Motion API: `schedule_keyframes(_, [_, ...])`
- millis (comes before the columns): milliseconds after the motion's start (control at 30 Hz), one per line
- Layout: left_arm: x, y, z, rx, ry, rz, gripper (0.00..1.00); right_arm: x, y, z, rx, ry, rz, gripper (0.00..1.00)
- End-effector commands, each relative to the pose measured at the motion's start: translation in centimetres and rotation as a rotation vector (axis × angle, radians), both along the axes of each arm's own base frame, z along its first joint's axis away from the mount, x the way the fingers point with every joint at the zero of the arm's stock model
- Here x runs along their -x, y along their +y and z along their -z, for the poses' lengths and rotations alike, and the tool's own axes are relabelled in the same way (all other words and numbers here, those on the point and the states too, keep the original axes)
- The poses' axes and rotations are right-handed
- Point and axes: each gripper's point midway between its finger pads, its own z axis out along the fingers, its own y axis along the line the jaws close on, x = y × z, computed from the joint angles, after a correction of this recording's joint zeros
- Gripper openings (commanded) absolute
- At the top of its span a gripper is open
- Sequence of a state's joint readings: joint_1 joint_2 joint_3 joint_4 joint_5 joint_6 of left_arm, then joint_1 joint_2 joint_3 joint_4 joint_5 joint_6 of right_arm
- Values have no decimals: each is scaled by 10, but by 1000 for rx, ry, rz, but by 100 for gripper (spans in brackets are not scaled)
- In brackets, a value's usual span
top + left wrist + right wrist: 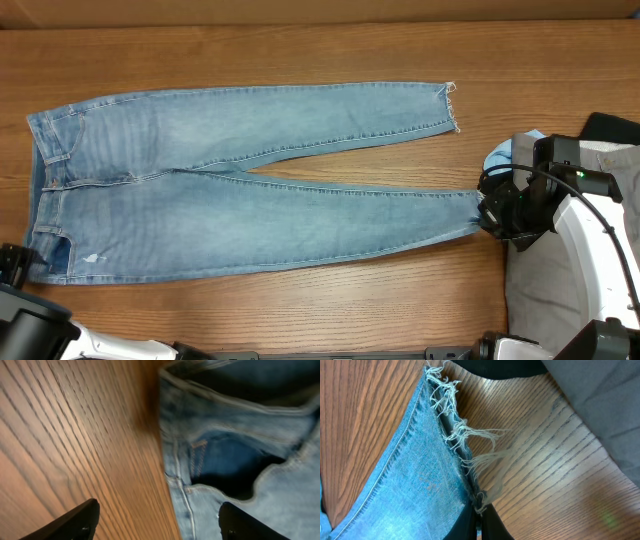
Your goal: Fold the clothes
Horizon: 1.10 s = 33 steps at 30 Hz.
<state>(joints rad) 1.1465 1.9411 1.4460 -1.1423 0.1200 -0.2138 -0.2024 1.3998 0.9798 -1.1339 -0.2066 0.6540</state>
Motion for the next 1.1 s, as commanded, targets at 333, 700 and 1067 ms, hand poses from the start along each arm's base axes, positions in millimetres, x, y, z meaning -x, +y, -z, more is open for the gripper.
schedule_keyframes(333, [-16,37,21,-118,-57,38,67,-8,-3,-10,14,-46,-4,4])
schedule_keyframes(700, [-9,35,42,-94,-15,53,61,-9,-4,-10,17,-49,3,4])
schedule_keyframes(1067, [-11,46,43,-147,-19,52,59,-9,-4,-10,17,-49,3,4])
